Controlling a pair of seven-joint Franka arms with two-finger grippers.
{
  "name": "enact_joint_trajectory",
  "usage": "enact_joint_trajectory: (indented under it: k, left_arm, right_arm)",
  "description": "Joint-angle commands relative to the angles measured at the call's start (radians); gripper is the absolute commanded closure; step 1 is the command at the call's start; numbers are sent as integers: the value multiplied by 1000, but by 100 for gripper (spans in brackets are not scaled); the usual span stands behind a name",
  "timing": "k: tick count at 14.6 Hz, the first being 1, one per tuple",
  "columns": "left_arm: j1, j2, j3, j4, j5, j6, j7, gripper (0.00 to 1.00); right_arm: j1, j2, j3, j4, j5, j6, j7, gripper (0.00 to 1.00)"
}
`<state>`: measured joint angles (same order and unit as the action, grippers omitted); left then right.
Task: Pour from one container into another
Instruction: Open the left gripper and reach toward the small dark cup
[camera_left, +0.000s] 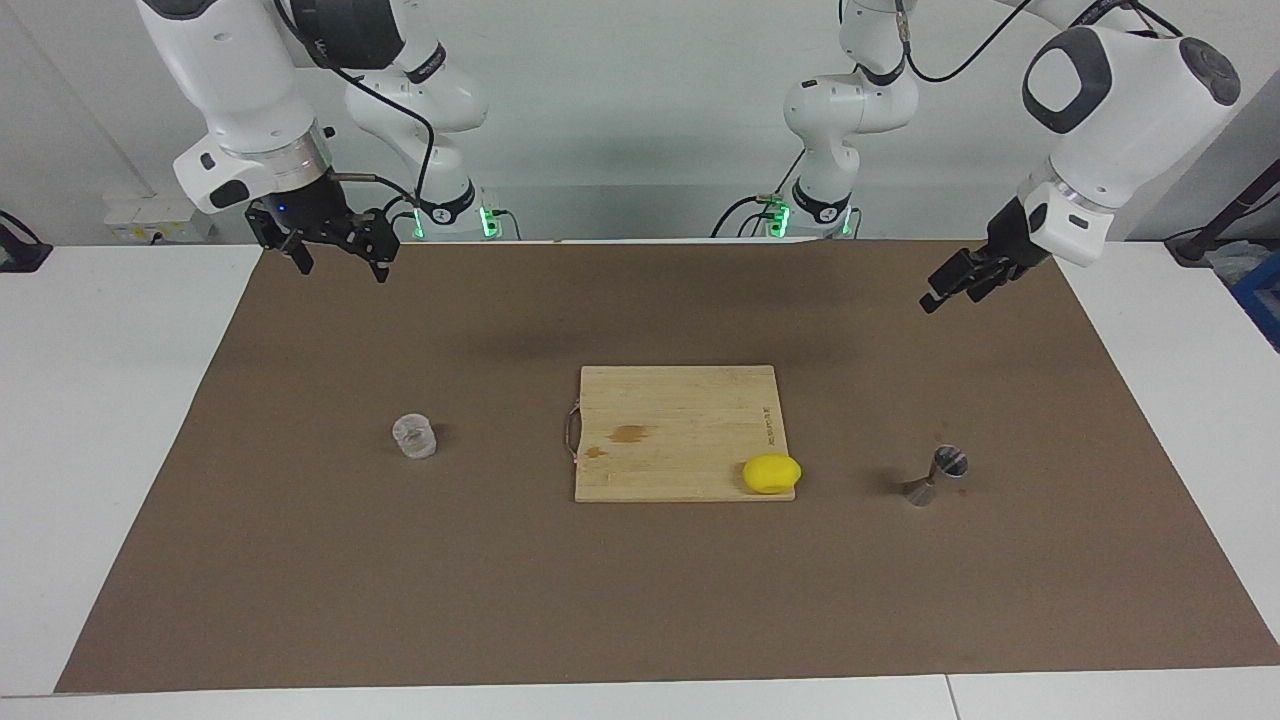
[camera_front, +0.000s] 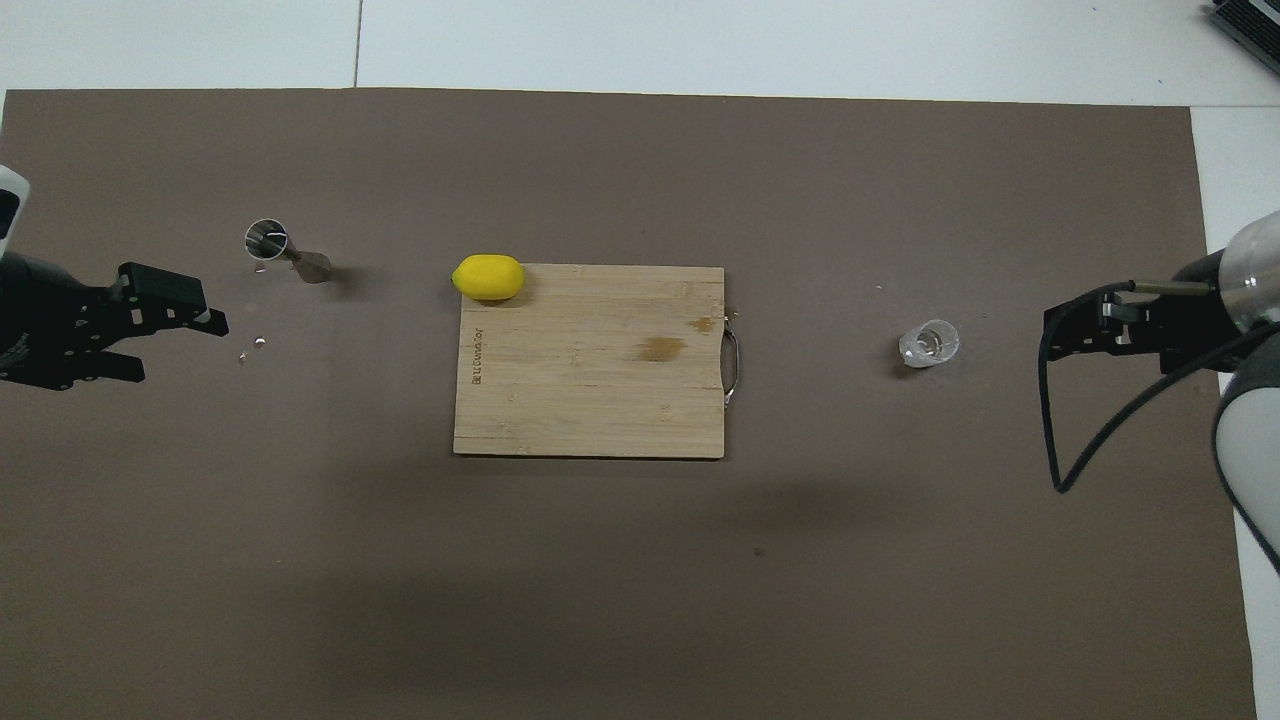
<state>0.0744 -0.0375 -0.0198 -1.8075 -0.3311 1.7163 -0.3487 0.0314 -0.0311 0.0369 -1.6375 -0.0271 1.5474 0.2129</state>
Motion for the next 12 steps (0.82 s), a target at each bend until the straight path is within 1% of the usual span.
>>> enact_joint_trajectory:
  k: [1,4,7,9,10,12]
  left_arm:
    - [73,-6,-6,-84,-136,90,-250,0]
    - [105,37,-8,-102,-228,166,-577,0]
    - [120,64,-9,-154,-375,322,-856,0]
    - [130,61,-9,-212,-492,420,-921,0]
    - [142,64,-11,-231,-543,440,-921,0]
    - [154,94,-12,-251,-632,470,-918,0]
  right_arm:
    - [-16,-21,6,-27,6,19,-20,0]
    - [-16,-21,6,-27,6,20,-20,0]
    - [-16,-21,6,-27,6,19,-20,0]
    - [-16,-21,6,-27,6,20,-20,0]
    - [-16,-21,6,-27,6,19,-20,0]
    - [-16,-21,6,-27,6,20,-20,0]
